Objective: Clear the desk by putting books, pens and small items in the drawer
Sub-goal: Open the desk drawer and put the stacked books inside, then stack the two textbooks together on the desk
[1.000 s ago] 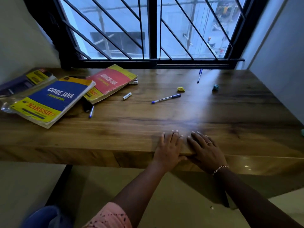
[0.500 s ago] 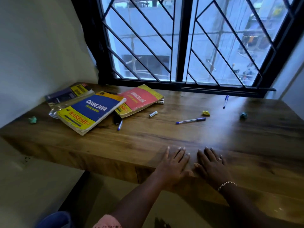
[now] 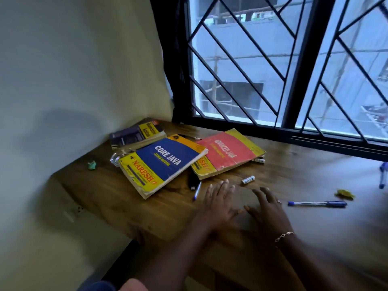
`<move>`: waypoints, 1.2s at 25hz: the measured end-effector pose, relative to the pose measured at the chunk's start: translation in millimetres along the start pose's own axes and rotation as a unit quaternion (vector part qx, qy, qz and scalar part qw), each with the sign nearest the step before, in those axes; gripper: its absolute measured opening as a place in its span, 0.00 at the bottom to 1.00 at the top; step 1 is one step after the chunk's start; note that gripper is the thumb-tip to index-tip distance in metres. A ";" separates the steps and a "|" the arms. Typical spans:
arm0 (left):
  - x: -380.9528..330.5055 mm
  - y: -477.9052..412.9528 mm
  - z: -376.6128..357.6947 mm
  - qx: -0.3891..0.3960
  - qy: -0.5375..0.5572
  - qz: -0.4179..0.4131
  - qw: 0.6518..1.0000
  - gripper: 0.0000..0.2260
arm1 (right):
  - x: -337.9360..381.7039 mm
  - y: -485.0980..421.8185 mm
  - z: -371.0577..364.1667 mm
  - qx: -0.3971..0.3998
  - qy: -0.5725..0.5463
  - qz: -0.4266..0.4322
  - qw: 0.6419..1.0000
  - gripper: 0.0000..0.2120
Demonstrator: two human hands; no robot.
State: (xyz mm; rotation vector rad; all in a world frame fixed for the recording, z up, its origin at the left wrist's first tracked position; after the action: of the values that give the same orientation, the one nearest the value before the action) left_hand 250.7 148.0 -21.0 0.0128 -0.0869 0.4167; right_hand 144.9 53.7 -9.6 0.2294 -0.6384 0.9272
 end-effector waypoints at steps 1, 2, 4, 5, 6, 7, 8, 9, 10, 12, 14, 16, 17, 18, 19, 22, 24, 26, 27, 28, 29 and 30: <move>13.4 -6.1 1.6 -0.005 0.001 0.011 1.000 0.48 | 7.6 -11.8 -3.0 0.000 -0.003 0.009 1.000 0.28; 26.7 -11.5 3.0 -0.009 0.004 0.020 1.000 0.51 | 15.6 -22.5 -5.4 -0.001 -0.010 0.020 1.000 0.27; 54.9 -21.0 4.5 -0.019 0.015 0.044 0.999 0.51 | 31.9 -42.2 -9.6 -0.008 -0.031 0.043 0.999 0.27; 69.1 -24.0 5.8 -0.030 0.022 0.060 0.998 0.51 | 39.2 -50.9 -11.7 -0.012 -0.039 0.053 0.998 0.27; 83.1 -25.6 7.7 -0.043 0.030 0.075 0.996 0.52 | 45.8 -59.0 -13.4 -0.017 -0.047 0.054 0.997 0.26; 96.6 -26.5 8.7 -0.051 0.038 0.090 0.994 0.53 | 50.9 -65.6 -15.3 -0.020 -0.059 0.048 0.997 0.25; 108.8 -26.7 10.0 -0.056 0.045 0.104 0.992 0.53 | 54.6 -71.2 -18.0 -0.018 -0.074 0.041 0.996 0.25; 123.3 -27.5 10.4 -0.058 0.051 0.121 0.990 0.52 | 57.9 -77.8 -22.5 -0.015 -0.094 0.036 0.995 0.25; 138.0 -28.1 11.9 -0.058 0.055 0.135 0.988 0.50 | 59.2 -84.8 -26.9 -0.019 -0.120 0.030 0.992 0.25; 170.5 -31.5 15.2 -0.062 0.058 0.159 0.984 0.45 | 56.4 -100.6 -35.8 -0.037 -0.180 -0.009 0.983 0.23; 207.5 -39.7 13.9 -0.058 0.063 0.171 0.981 0.35 | 53.4 -115.1 -39.8 -0.077 -0.235 -0.060 0.967 0.20; 242.7 -48.2 11.7 -0.041 0.075 0.192 0.978 0.30 | 55.6 -120.5 -43.2 -0.105 -0.284 -0.088 0.949 0.18; 262.2 -54.0 10.2 -0.025 0.072 0.206 0.976 0.30 | 58.2 -124.7 -49.2 -0.111 -0.315 -0.096 0.938 0.17; 281.5 -60.8 9.5 -0.008 0.061 0.220 0.973 0.30 | 62.9 -129.5 -54.2 -0.114 -0.348 -0.109 0.924 0.16; 298.9 -67.1 7.7 0.011 0.053 0.234 0.971 0.30 | 67.3 -134.2 -59.2 -0.120 -0.379 -0.120 0.910 0.15; 335.7 -87.5 -3.8 0.067 0.070 0.234 0.968 0.31 | 61.4 -146.5 -68.0 -0.207 -0.427 -0.165 0.865 0.13; 346.7 -100.0 -9.0 0.081 0.096 0.221 0.967 0.29 | 47.5 -146.5 -71.2 -0.281 -0.417 -0.213 0.838 0.14; 356.6 -113.4 -10.6 0.082 0.130 0.231 0.961 0.27 | 35.5 -146.7 -77.7 -0.321 -0.435 -0.269 0.797 0.17; 360.9 -118.9 -11.2 0.092 0.152 0.241 0.954 0.27 | 31.0 -149.4 -81.7 -0.324 -0.466 -0.289 0.771 0.19; 363.9 -123.3 -10.7 0.105 0.175 0.247 0.947 0.27 | 26.5 -153.5 -86.2 -0.316 -0.500 -0.307 0.745 0.20; 367.5 -126.9 -9.7 0.114 0.198 0.251 0.941 0.28 | 19.5 -156.9 -88.7 -0.317 -0.523 -0.327 0.720 0.21; 371.3 -129.2 -8.3 0.113 0.225 0.247 0.936 0.27 | 12.7 -159.1 -89.6 -0.318 -0.535 -0.354 0.698 0.19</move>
State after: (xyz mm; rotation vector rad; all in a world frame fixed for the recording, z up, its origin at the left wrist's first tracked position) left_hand 641.8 180.0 3.7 0.1235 0.4209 0.9227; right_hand 314.9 8.1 -59.9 0.3468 -1.7530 -0.3339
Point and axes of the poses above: each hand's wrist, its own y-axis away from the middle knuckle, its own z-axis out of the back of the hand, x = y × z, the point moved 5 cm from there along -y, towards the middle knuckle, and after that the axes turned 12 degrees about -y, right-handed, at the moved point
